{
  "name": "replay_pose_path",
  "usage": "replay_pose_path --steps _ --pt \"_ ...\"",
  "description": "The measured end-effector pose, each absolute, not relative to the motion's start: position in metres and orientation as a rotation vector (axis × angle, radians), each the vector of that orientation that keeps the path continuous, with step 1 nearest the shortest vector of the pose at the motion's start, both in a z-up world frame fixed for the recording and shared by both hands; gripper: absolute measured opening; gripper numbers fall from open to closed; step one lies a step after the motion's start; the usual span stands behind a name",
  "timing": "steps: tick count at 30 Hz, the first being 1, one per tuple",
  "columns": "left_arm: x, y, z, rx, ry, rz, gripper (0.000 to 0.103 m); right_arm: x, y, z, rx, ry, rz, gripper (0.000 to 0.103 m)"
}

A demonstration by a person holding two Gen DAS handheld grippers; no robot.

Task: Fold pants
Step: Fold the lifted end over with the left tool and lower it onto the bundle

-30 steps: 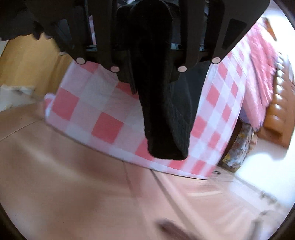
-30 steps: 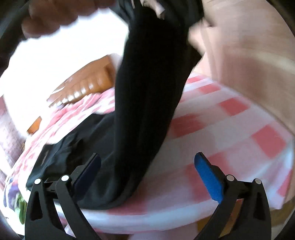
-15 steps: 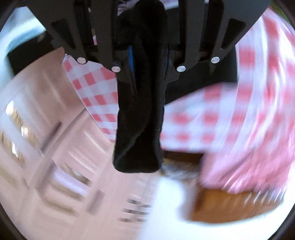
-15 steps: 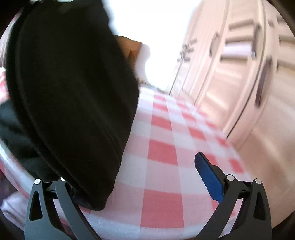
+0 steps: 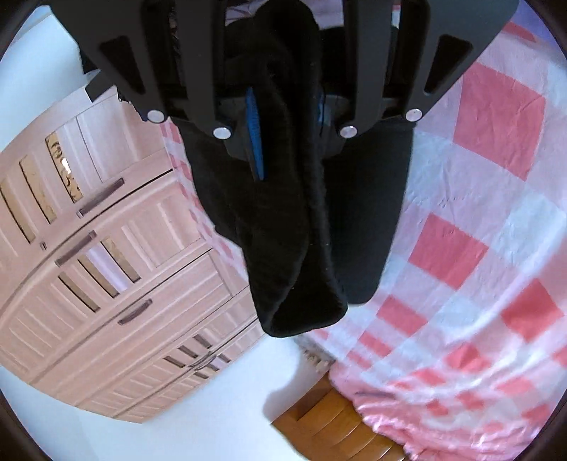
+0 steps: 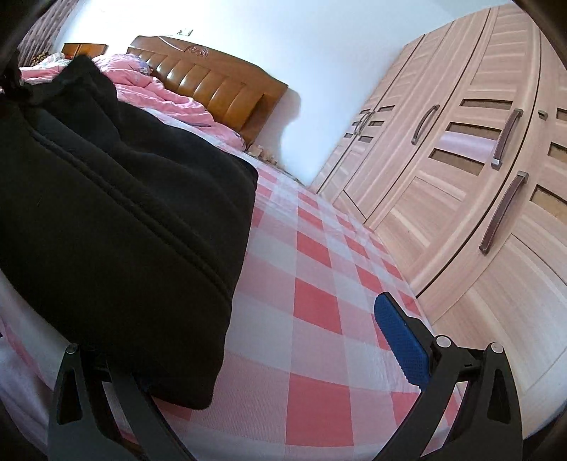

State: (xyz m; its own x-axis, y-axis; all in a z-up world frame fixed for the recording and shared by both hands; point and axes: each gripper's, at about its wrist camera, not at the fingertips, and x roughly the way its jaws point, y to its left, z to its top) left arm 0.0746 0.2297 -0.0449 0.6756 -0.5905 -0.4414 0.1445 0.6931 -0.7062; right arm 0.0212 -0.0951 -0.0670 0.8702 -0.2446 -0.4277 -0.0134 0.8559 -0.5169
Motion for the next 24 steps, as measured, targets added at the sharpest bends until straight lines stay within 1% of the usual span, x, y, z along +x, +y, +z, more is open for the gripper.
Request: replay_pose_path --steps 3,5,6,8,10,14,15,16,19,20,23,24 --pt "0.072 0.224 -0.042 -0.646 0.713 -0.441 0.024 0.02 -0.095 -0.068 -0.533 0.505 -0.122 0.098" --pt "0.076 0.238 -0.057 -0.661 0.748 -0.413 0.027 0.018 -0.094 -0.068 -0.54 0.502 -0.117 0.098" --pt "0.078 0.241 -0.065 -0.675 0.761 -0.404 0.032 0.018 -0.093 -0.068 -0.548 0.5 -0.113 0.098" --pt "0.075 0.249 -0.074 -0.711 0.732 -0.429 0.033 0.017 -0.093 -0.068 -0.56 0.497 -0.107 0.098" --pt "0.072 0.25 -0.071 -0.671 0.713 -0.383 0.041 0.016 -0.093 -0.067 -0.553 0.499 -0.101 0.098" --pt "0.068 0.25 -0.06 -0.583 0.704 -0.302 0.043 0.012 -0.093 -0.064 -0.56 0.502 -0.092 0.098" --pt "0.064 0.253 -0.056 -0.565 0.69 -0.252 0.047 0.01 -0.092 -0.063 -0.567 0.501 -0.085 0.098" --pt "0.056 0.257 -0.048 -0.547 0.653 -0.183 0.054 0.006 -0.092 -0.061 -0.576 0.501 -0.071 0.098" --pt "0.036 0.261 -0.025 -0.523 0.573 -0.124 0.066 -0.01 -0.093 -0.055 -0.58 0.499 0.007 0.098" --pt "0.03 0.256 -0.014 -0.502 0.555 -0.138 0.067 -0.015 -0.094 -0.052 -0.568 0.501 0.04 0.098" --pt "0.029 0.223 0.01 -0.415 0.559 -0.238 0.079 -0.027 -0.106 -0.039 -0.421 0.542 0.211 0.098" --pt "0.032 0.205 0.016 -0.367 0.577 -0.284 0.083 -0.028 -0.116 -0.031 -0.319 0.551 0.285 0.098"
